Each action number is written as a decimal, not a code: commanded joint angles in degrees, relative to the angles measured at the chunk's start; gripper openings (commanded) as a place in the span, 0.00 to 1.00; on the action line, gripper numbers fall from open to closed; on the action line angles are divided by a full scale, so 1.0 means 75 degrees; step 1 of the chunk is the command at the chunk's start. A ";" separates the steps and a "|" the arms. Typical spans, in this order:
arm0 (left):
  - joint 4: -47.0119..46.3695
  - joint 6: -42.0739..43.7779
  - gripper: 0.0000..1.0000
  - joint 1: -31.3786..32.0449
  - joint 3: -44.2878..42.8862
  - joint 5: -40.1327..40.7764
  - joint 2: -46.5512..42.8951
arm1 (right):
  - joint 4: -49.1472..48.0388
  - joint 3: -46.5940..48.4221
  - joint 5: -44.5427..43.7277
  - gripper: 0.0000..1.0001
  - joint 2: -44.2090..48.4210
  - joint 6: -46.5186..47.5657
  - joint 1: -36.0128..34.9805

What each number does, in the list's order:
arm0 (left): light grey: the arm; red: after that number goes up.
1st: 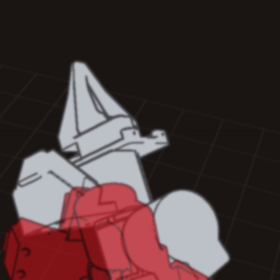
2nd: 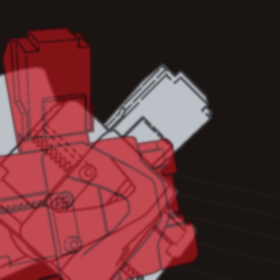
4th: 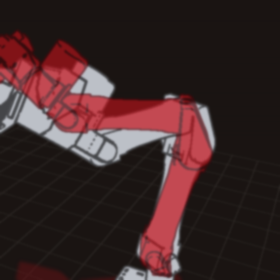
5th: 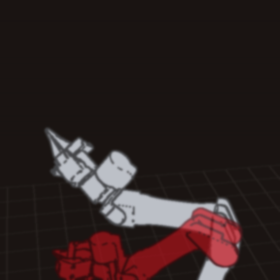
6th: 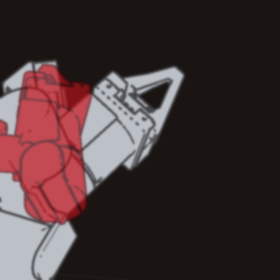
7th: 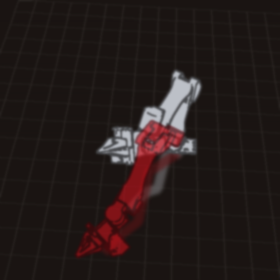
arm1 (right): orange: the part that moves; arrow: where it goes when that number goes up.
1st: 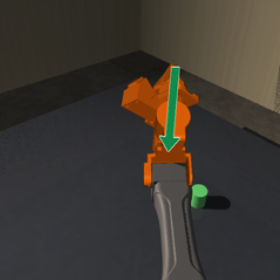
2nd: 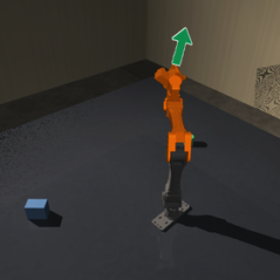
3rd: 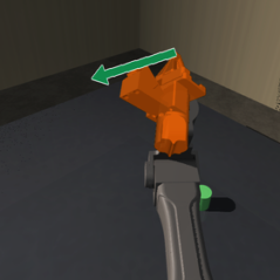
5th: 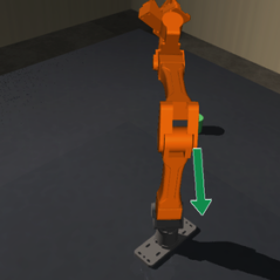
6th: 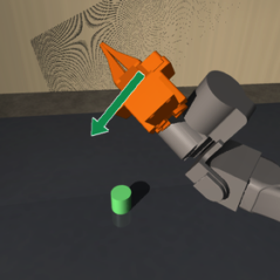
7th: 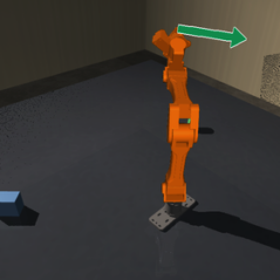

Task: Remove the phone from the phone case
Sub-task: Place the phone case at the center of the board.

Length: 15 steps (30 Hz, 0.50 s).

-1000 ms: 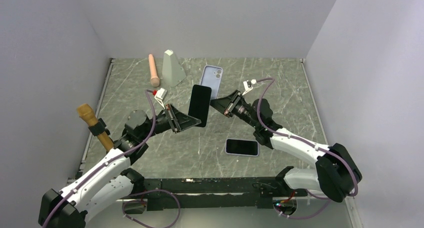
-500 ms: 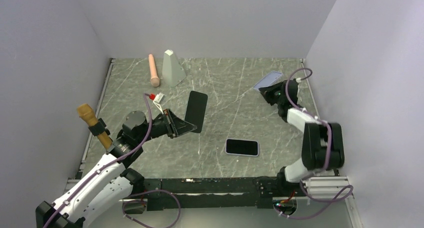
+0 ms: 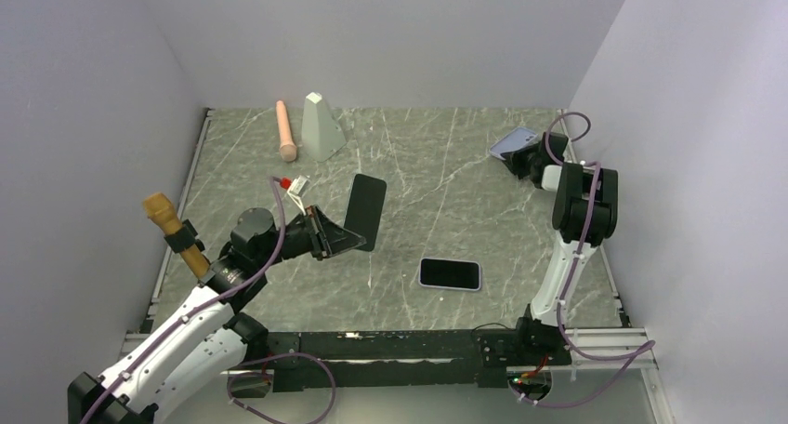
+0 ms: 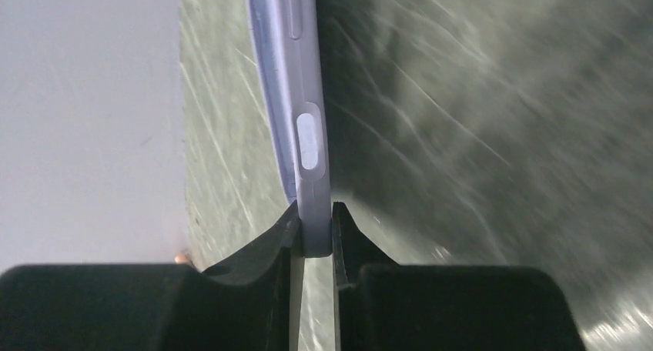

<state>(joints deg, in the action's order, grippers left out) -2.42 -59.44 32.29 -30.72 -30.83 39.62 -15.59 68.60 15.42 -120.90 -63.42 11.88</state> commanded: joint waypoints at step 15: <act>-0.0252 0.0218 0.00 0.0029 0.0318 0.0472 0.0599 | 0.1404 -0.2632 -0.1250 0.85 0.4099 0.2968 -0.0206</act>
<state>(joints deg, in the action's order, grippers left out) -2.94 -60.01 32.34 -28.27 -30.06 43.62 -6.90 56.60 11.46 -102.54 -50.15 11.27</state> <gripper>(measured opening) 0.143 0.841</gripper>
